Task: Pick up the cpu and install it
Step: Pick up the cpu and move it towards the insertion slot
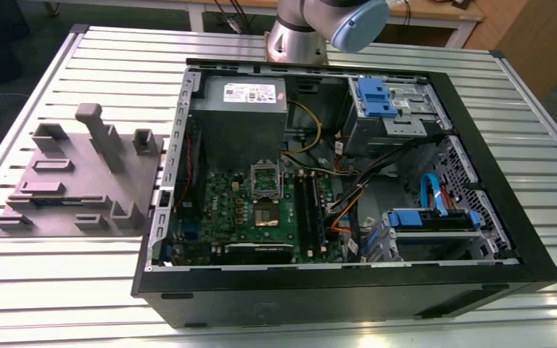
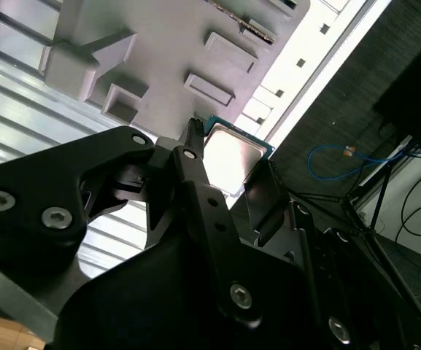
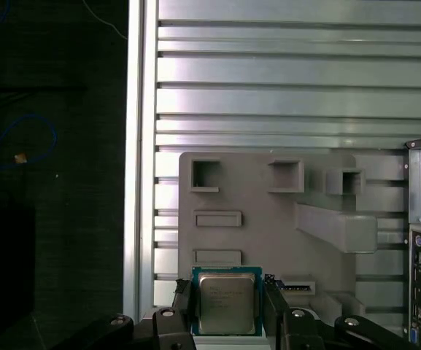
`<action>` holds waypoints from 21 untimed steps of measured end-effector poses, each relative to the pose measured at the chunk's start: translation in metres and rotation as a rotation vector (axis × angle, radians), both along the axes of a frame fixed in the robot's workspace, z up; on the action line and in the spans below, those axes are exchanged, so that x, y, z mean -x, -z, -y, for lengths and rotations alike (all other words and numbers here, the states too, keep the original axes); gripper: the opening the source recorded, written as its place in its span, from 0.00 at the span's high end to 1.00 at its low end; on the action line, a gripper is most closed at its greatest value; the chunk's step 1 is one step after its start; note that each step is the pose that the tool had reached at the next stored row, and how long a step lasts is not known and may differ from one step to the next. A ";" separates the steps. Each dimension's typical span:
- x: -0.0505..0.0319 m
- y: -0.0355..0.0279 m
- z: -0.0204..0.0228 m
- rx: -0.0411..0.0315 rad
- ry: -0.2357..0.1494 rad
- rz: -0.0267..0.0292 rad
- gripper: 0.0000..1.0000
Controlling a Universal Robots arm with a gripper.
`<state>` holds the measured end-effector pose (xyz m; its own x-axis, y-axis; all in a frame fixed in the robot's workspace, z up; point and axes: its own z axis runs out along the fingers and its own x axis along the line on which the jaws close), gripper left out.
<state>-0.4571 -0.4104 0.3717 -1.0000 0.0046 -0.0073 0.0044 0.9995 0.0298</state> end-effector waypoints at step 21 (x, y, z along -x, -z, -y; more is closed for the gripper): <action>-0.0127 -0.0074 0.0000 -0.0001 0.004 -0.0031 0.53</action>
<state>-0.4444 -0.4104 0.3791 -0.9999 0.0091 -0.0042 0.0090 0.9995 0.0299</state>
